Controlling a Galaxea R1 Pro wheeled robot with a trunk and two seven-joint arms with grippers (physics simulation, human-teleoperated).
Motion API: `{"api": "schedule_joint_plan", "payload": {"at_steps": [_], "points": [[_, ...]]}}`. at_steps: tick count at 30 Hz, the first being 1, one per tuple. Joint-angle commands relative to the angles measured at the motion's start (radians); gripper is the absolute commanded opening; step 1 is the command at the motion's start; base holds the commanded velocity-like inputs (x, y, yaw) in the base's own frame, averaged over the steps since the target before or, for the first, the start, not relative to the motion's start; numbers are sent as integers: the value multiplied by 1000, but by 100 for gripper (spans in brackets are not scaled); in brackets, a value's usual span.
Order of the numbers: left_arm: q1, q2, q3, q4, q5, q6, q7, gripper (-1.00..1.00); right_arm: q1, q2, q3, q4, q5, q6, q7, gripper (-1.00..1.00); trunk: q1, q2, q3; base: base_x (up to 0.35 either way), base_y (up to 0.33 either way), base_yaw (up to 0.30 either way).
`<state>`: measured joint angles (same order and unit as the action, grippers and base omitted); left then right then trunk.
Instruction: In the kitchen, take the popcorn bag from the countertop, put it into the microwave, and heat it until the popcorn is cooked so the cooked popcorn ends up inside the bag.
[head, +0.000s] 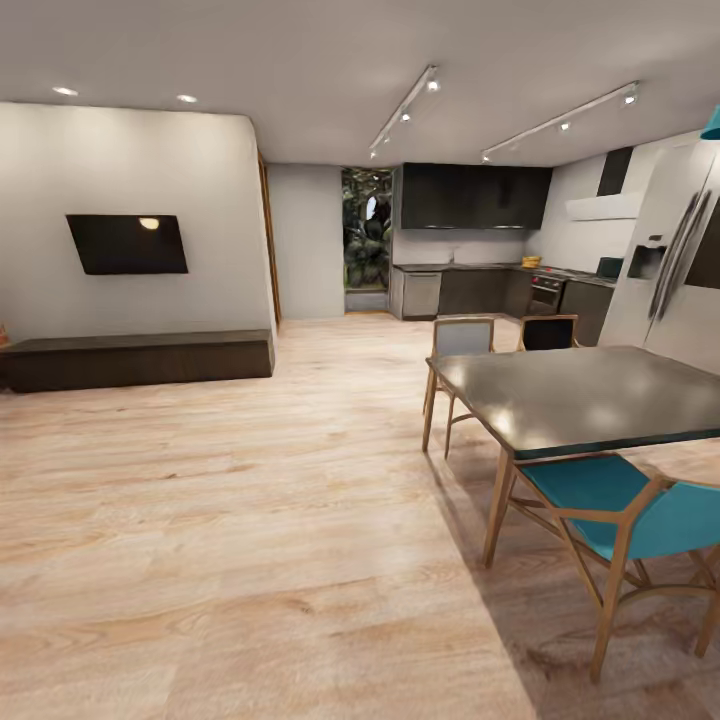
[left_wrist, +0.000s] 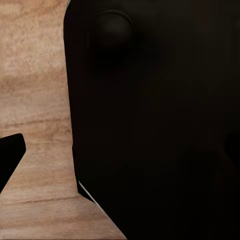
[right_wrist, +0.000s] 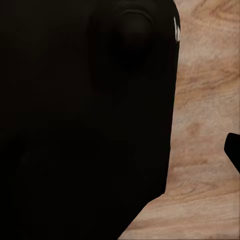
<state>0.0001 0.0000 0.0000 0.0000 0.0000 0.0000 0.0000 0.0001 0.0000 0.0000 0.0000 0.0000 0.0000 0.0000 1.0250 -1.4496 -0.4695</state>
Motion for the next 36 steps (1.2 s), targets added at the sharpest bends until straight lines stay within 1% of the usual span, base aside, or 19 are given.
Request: {"api": "schedule_joint_plan", "payload": {"at_steps": [1,2,4,8,11,16,25,26,36], "points": [[0,0,0,0,0,0,0,100,0,0,0,0,0,0,0,100,0,0,0,0,0,0],[0,-6,-6,0,-3,-2,-2,100,-2,-4,-2,3,4,-5,-5,100,0,0,0,0,0,0],[0,-6,-13,0,-3,-2,-2,100,-2,-3,2,3,7,-5,-4,100,0,0,0,0,0,0],[3,-16,-10,-17,4,-11,-2,100,-2,-6,6,3,8,-5,-2,100,0,0,0,0,0,0],[3,-18,-9,-27,7,-13,-2,100,-2,-8,6,3,11,-5,-2,100,0,0,0,0,0,119],[3,-18,-9,-28,8,-14,-2,100,-2,-6,6,3,11,-7,-2,100,0,0,0,0,0,253],[3,-18,-8,-28,9,-14,-2,100,-2,-2,5,5,6,-56,-3,100,0,0,0,0,0,269],[3,-18,-8,-28,9,-14,-2,100,-2,-2,4,5,6,-94,-3,100,0,0,0,0,0,270],[3,-18,-8,-28,9,-15,-2,100,-2,-2,3,5,6,-95,-3,100,0,0,0,0,0,270]]}}
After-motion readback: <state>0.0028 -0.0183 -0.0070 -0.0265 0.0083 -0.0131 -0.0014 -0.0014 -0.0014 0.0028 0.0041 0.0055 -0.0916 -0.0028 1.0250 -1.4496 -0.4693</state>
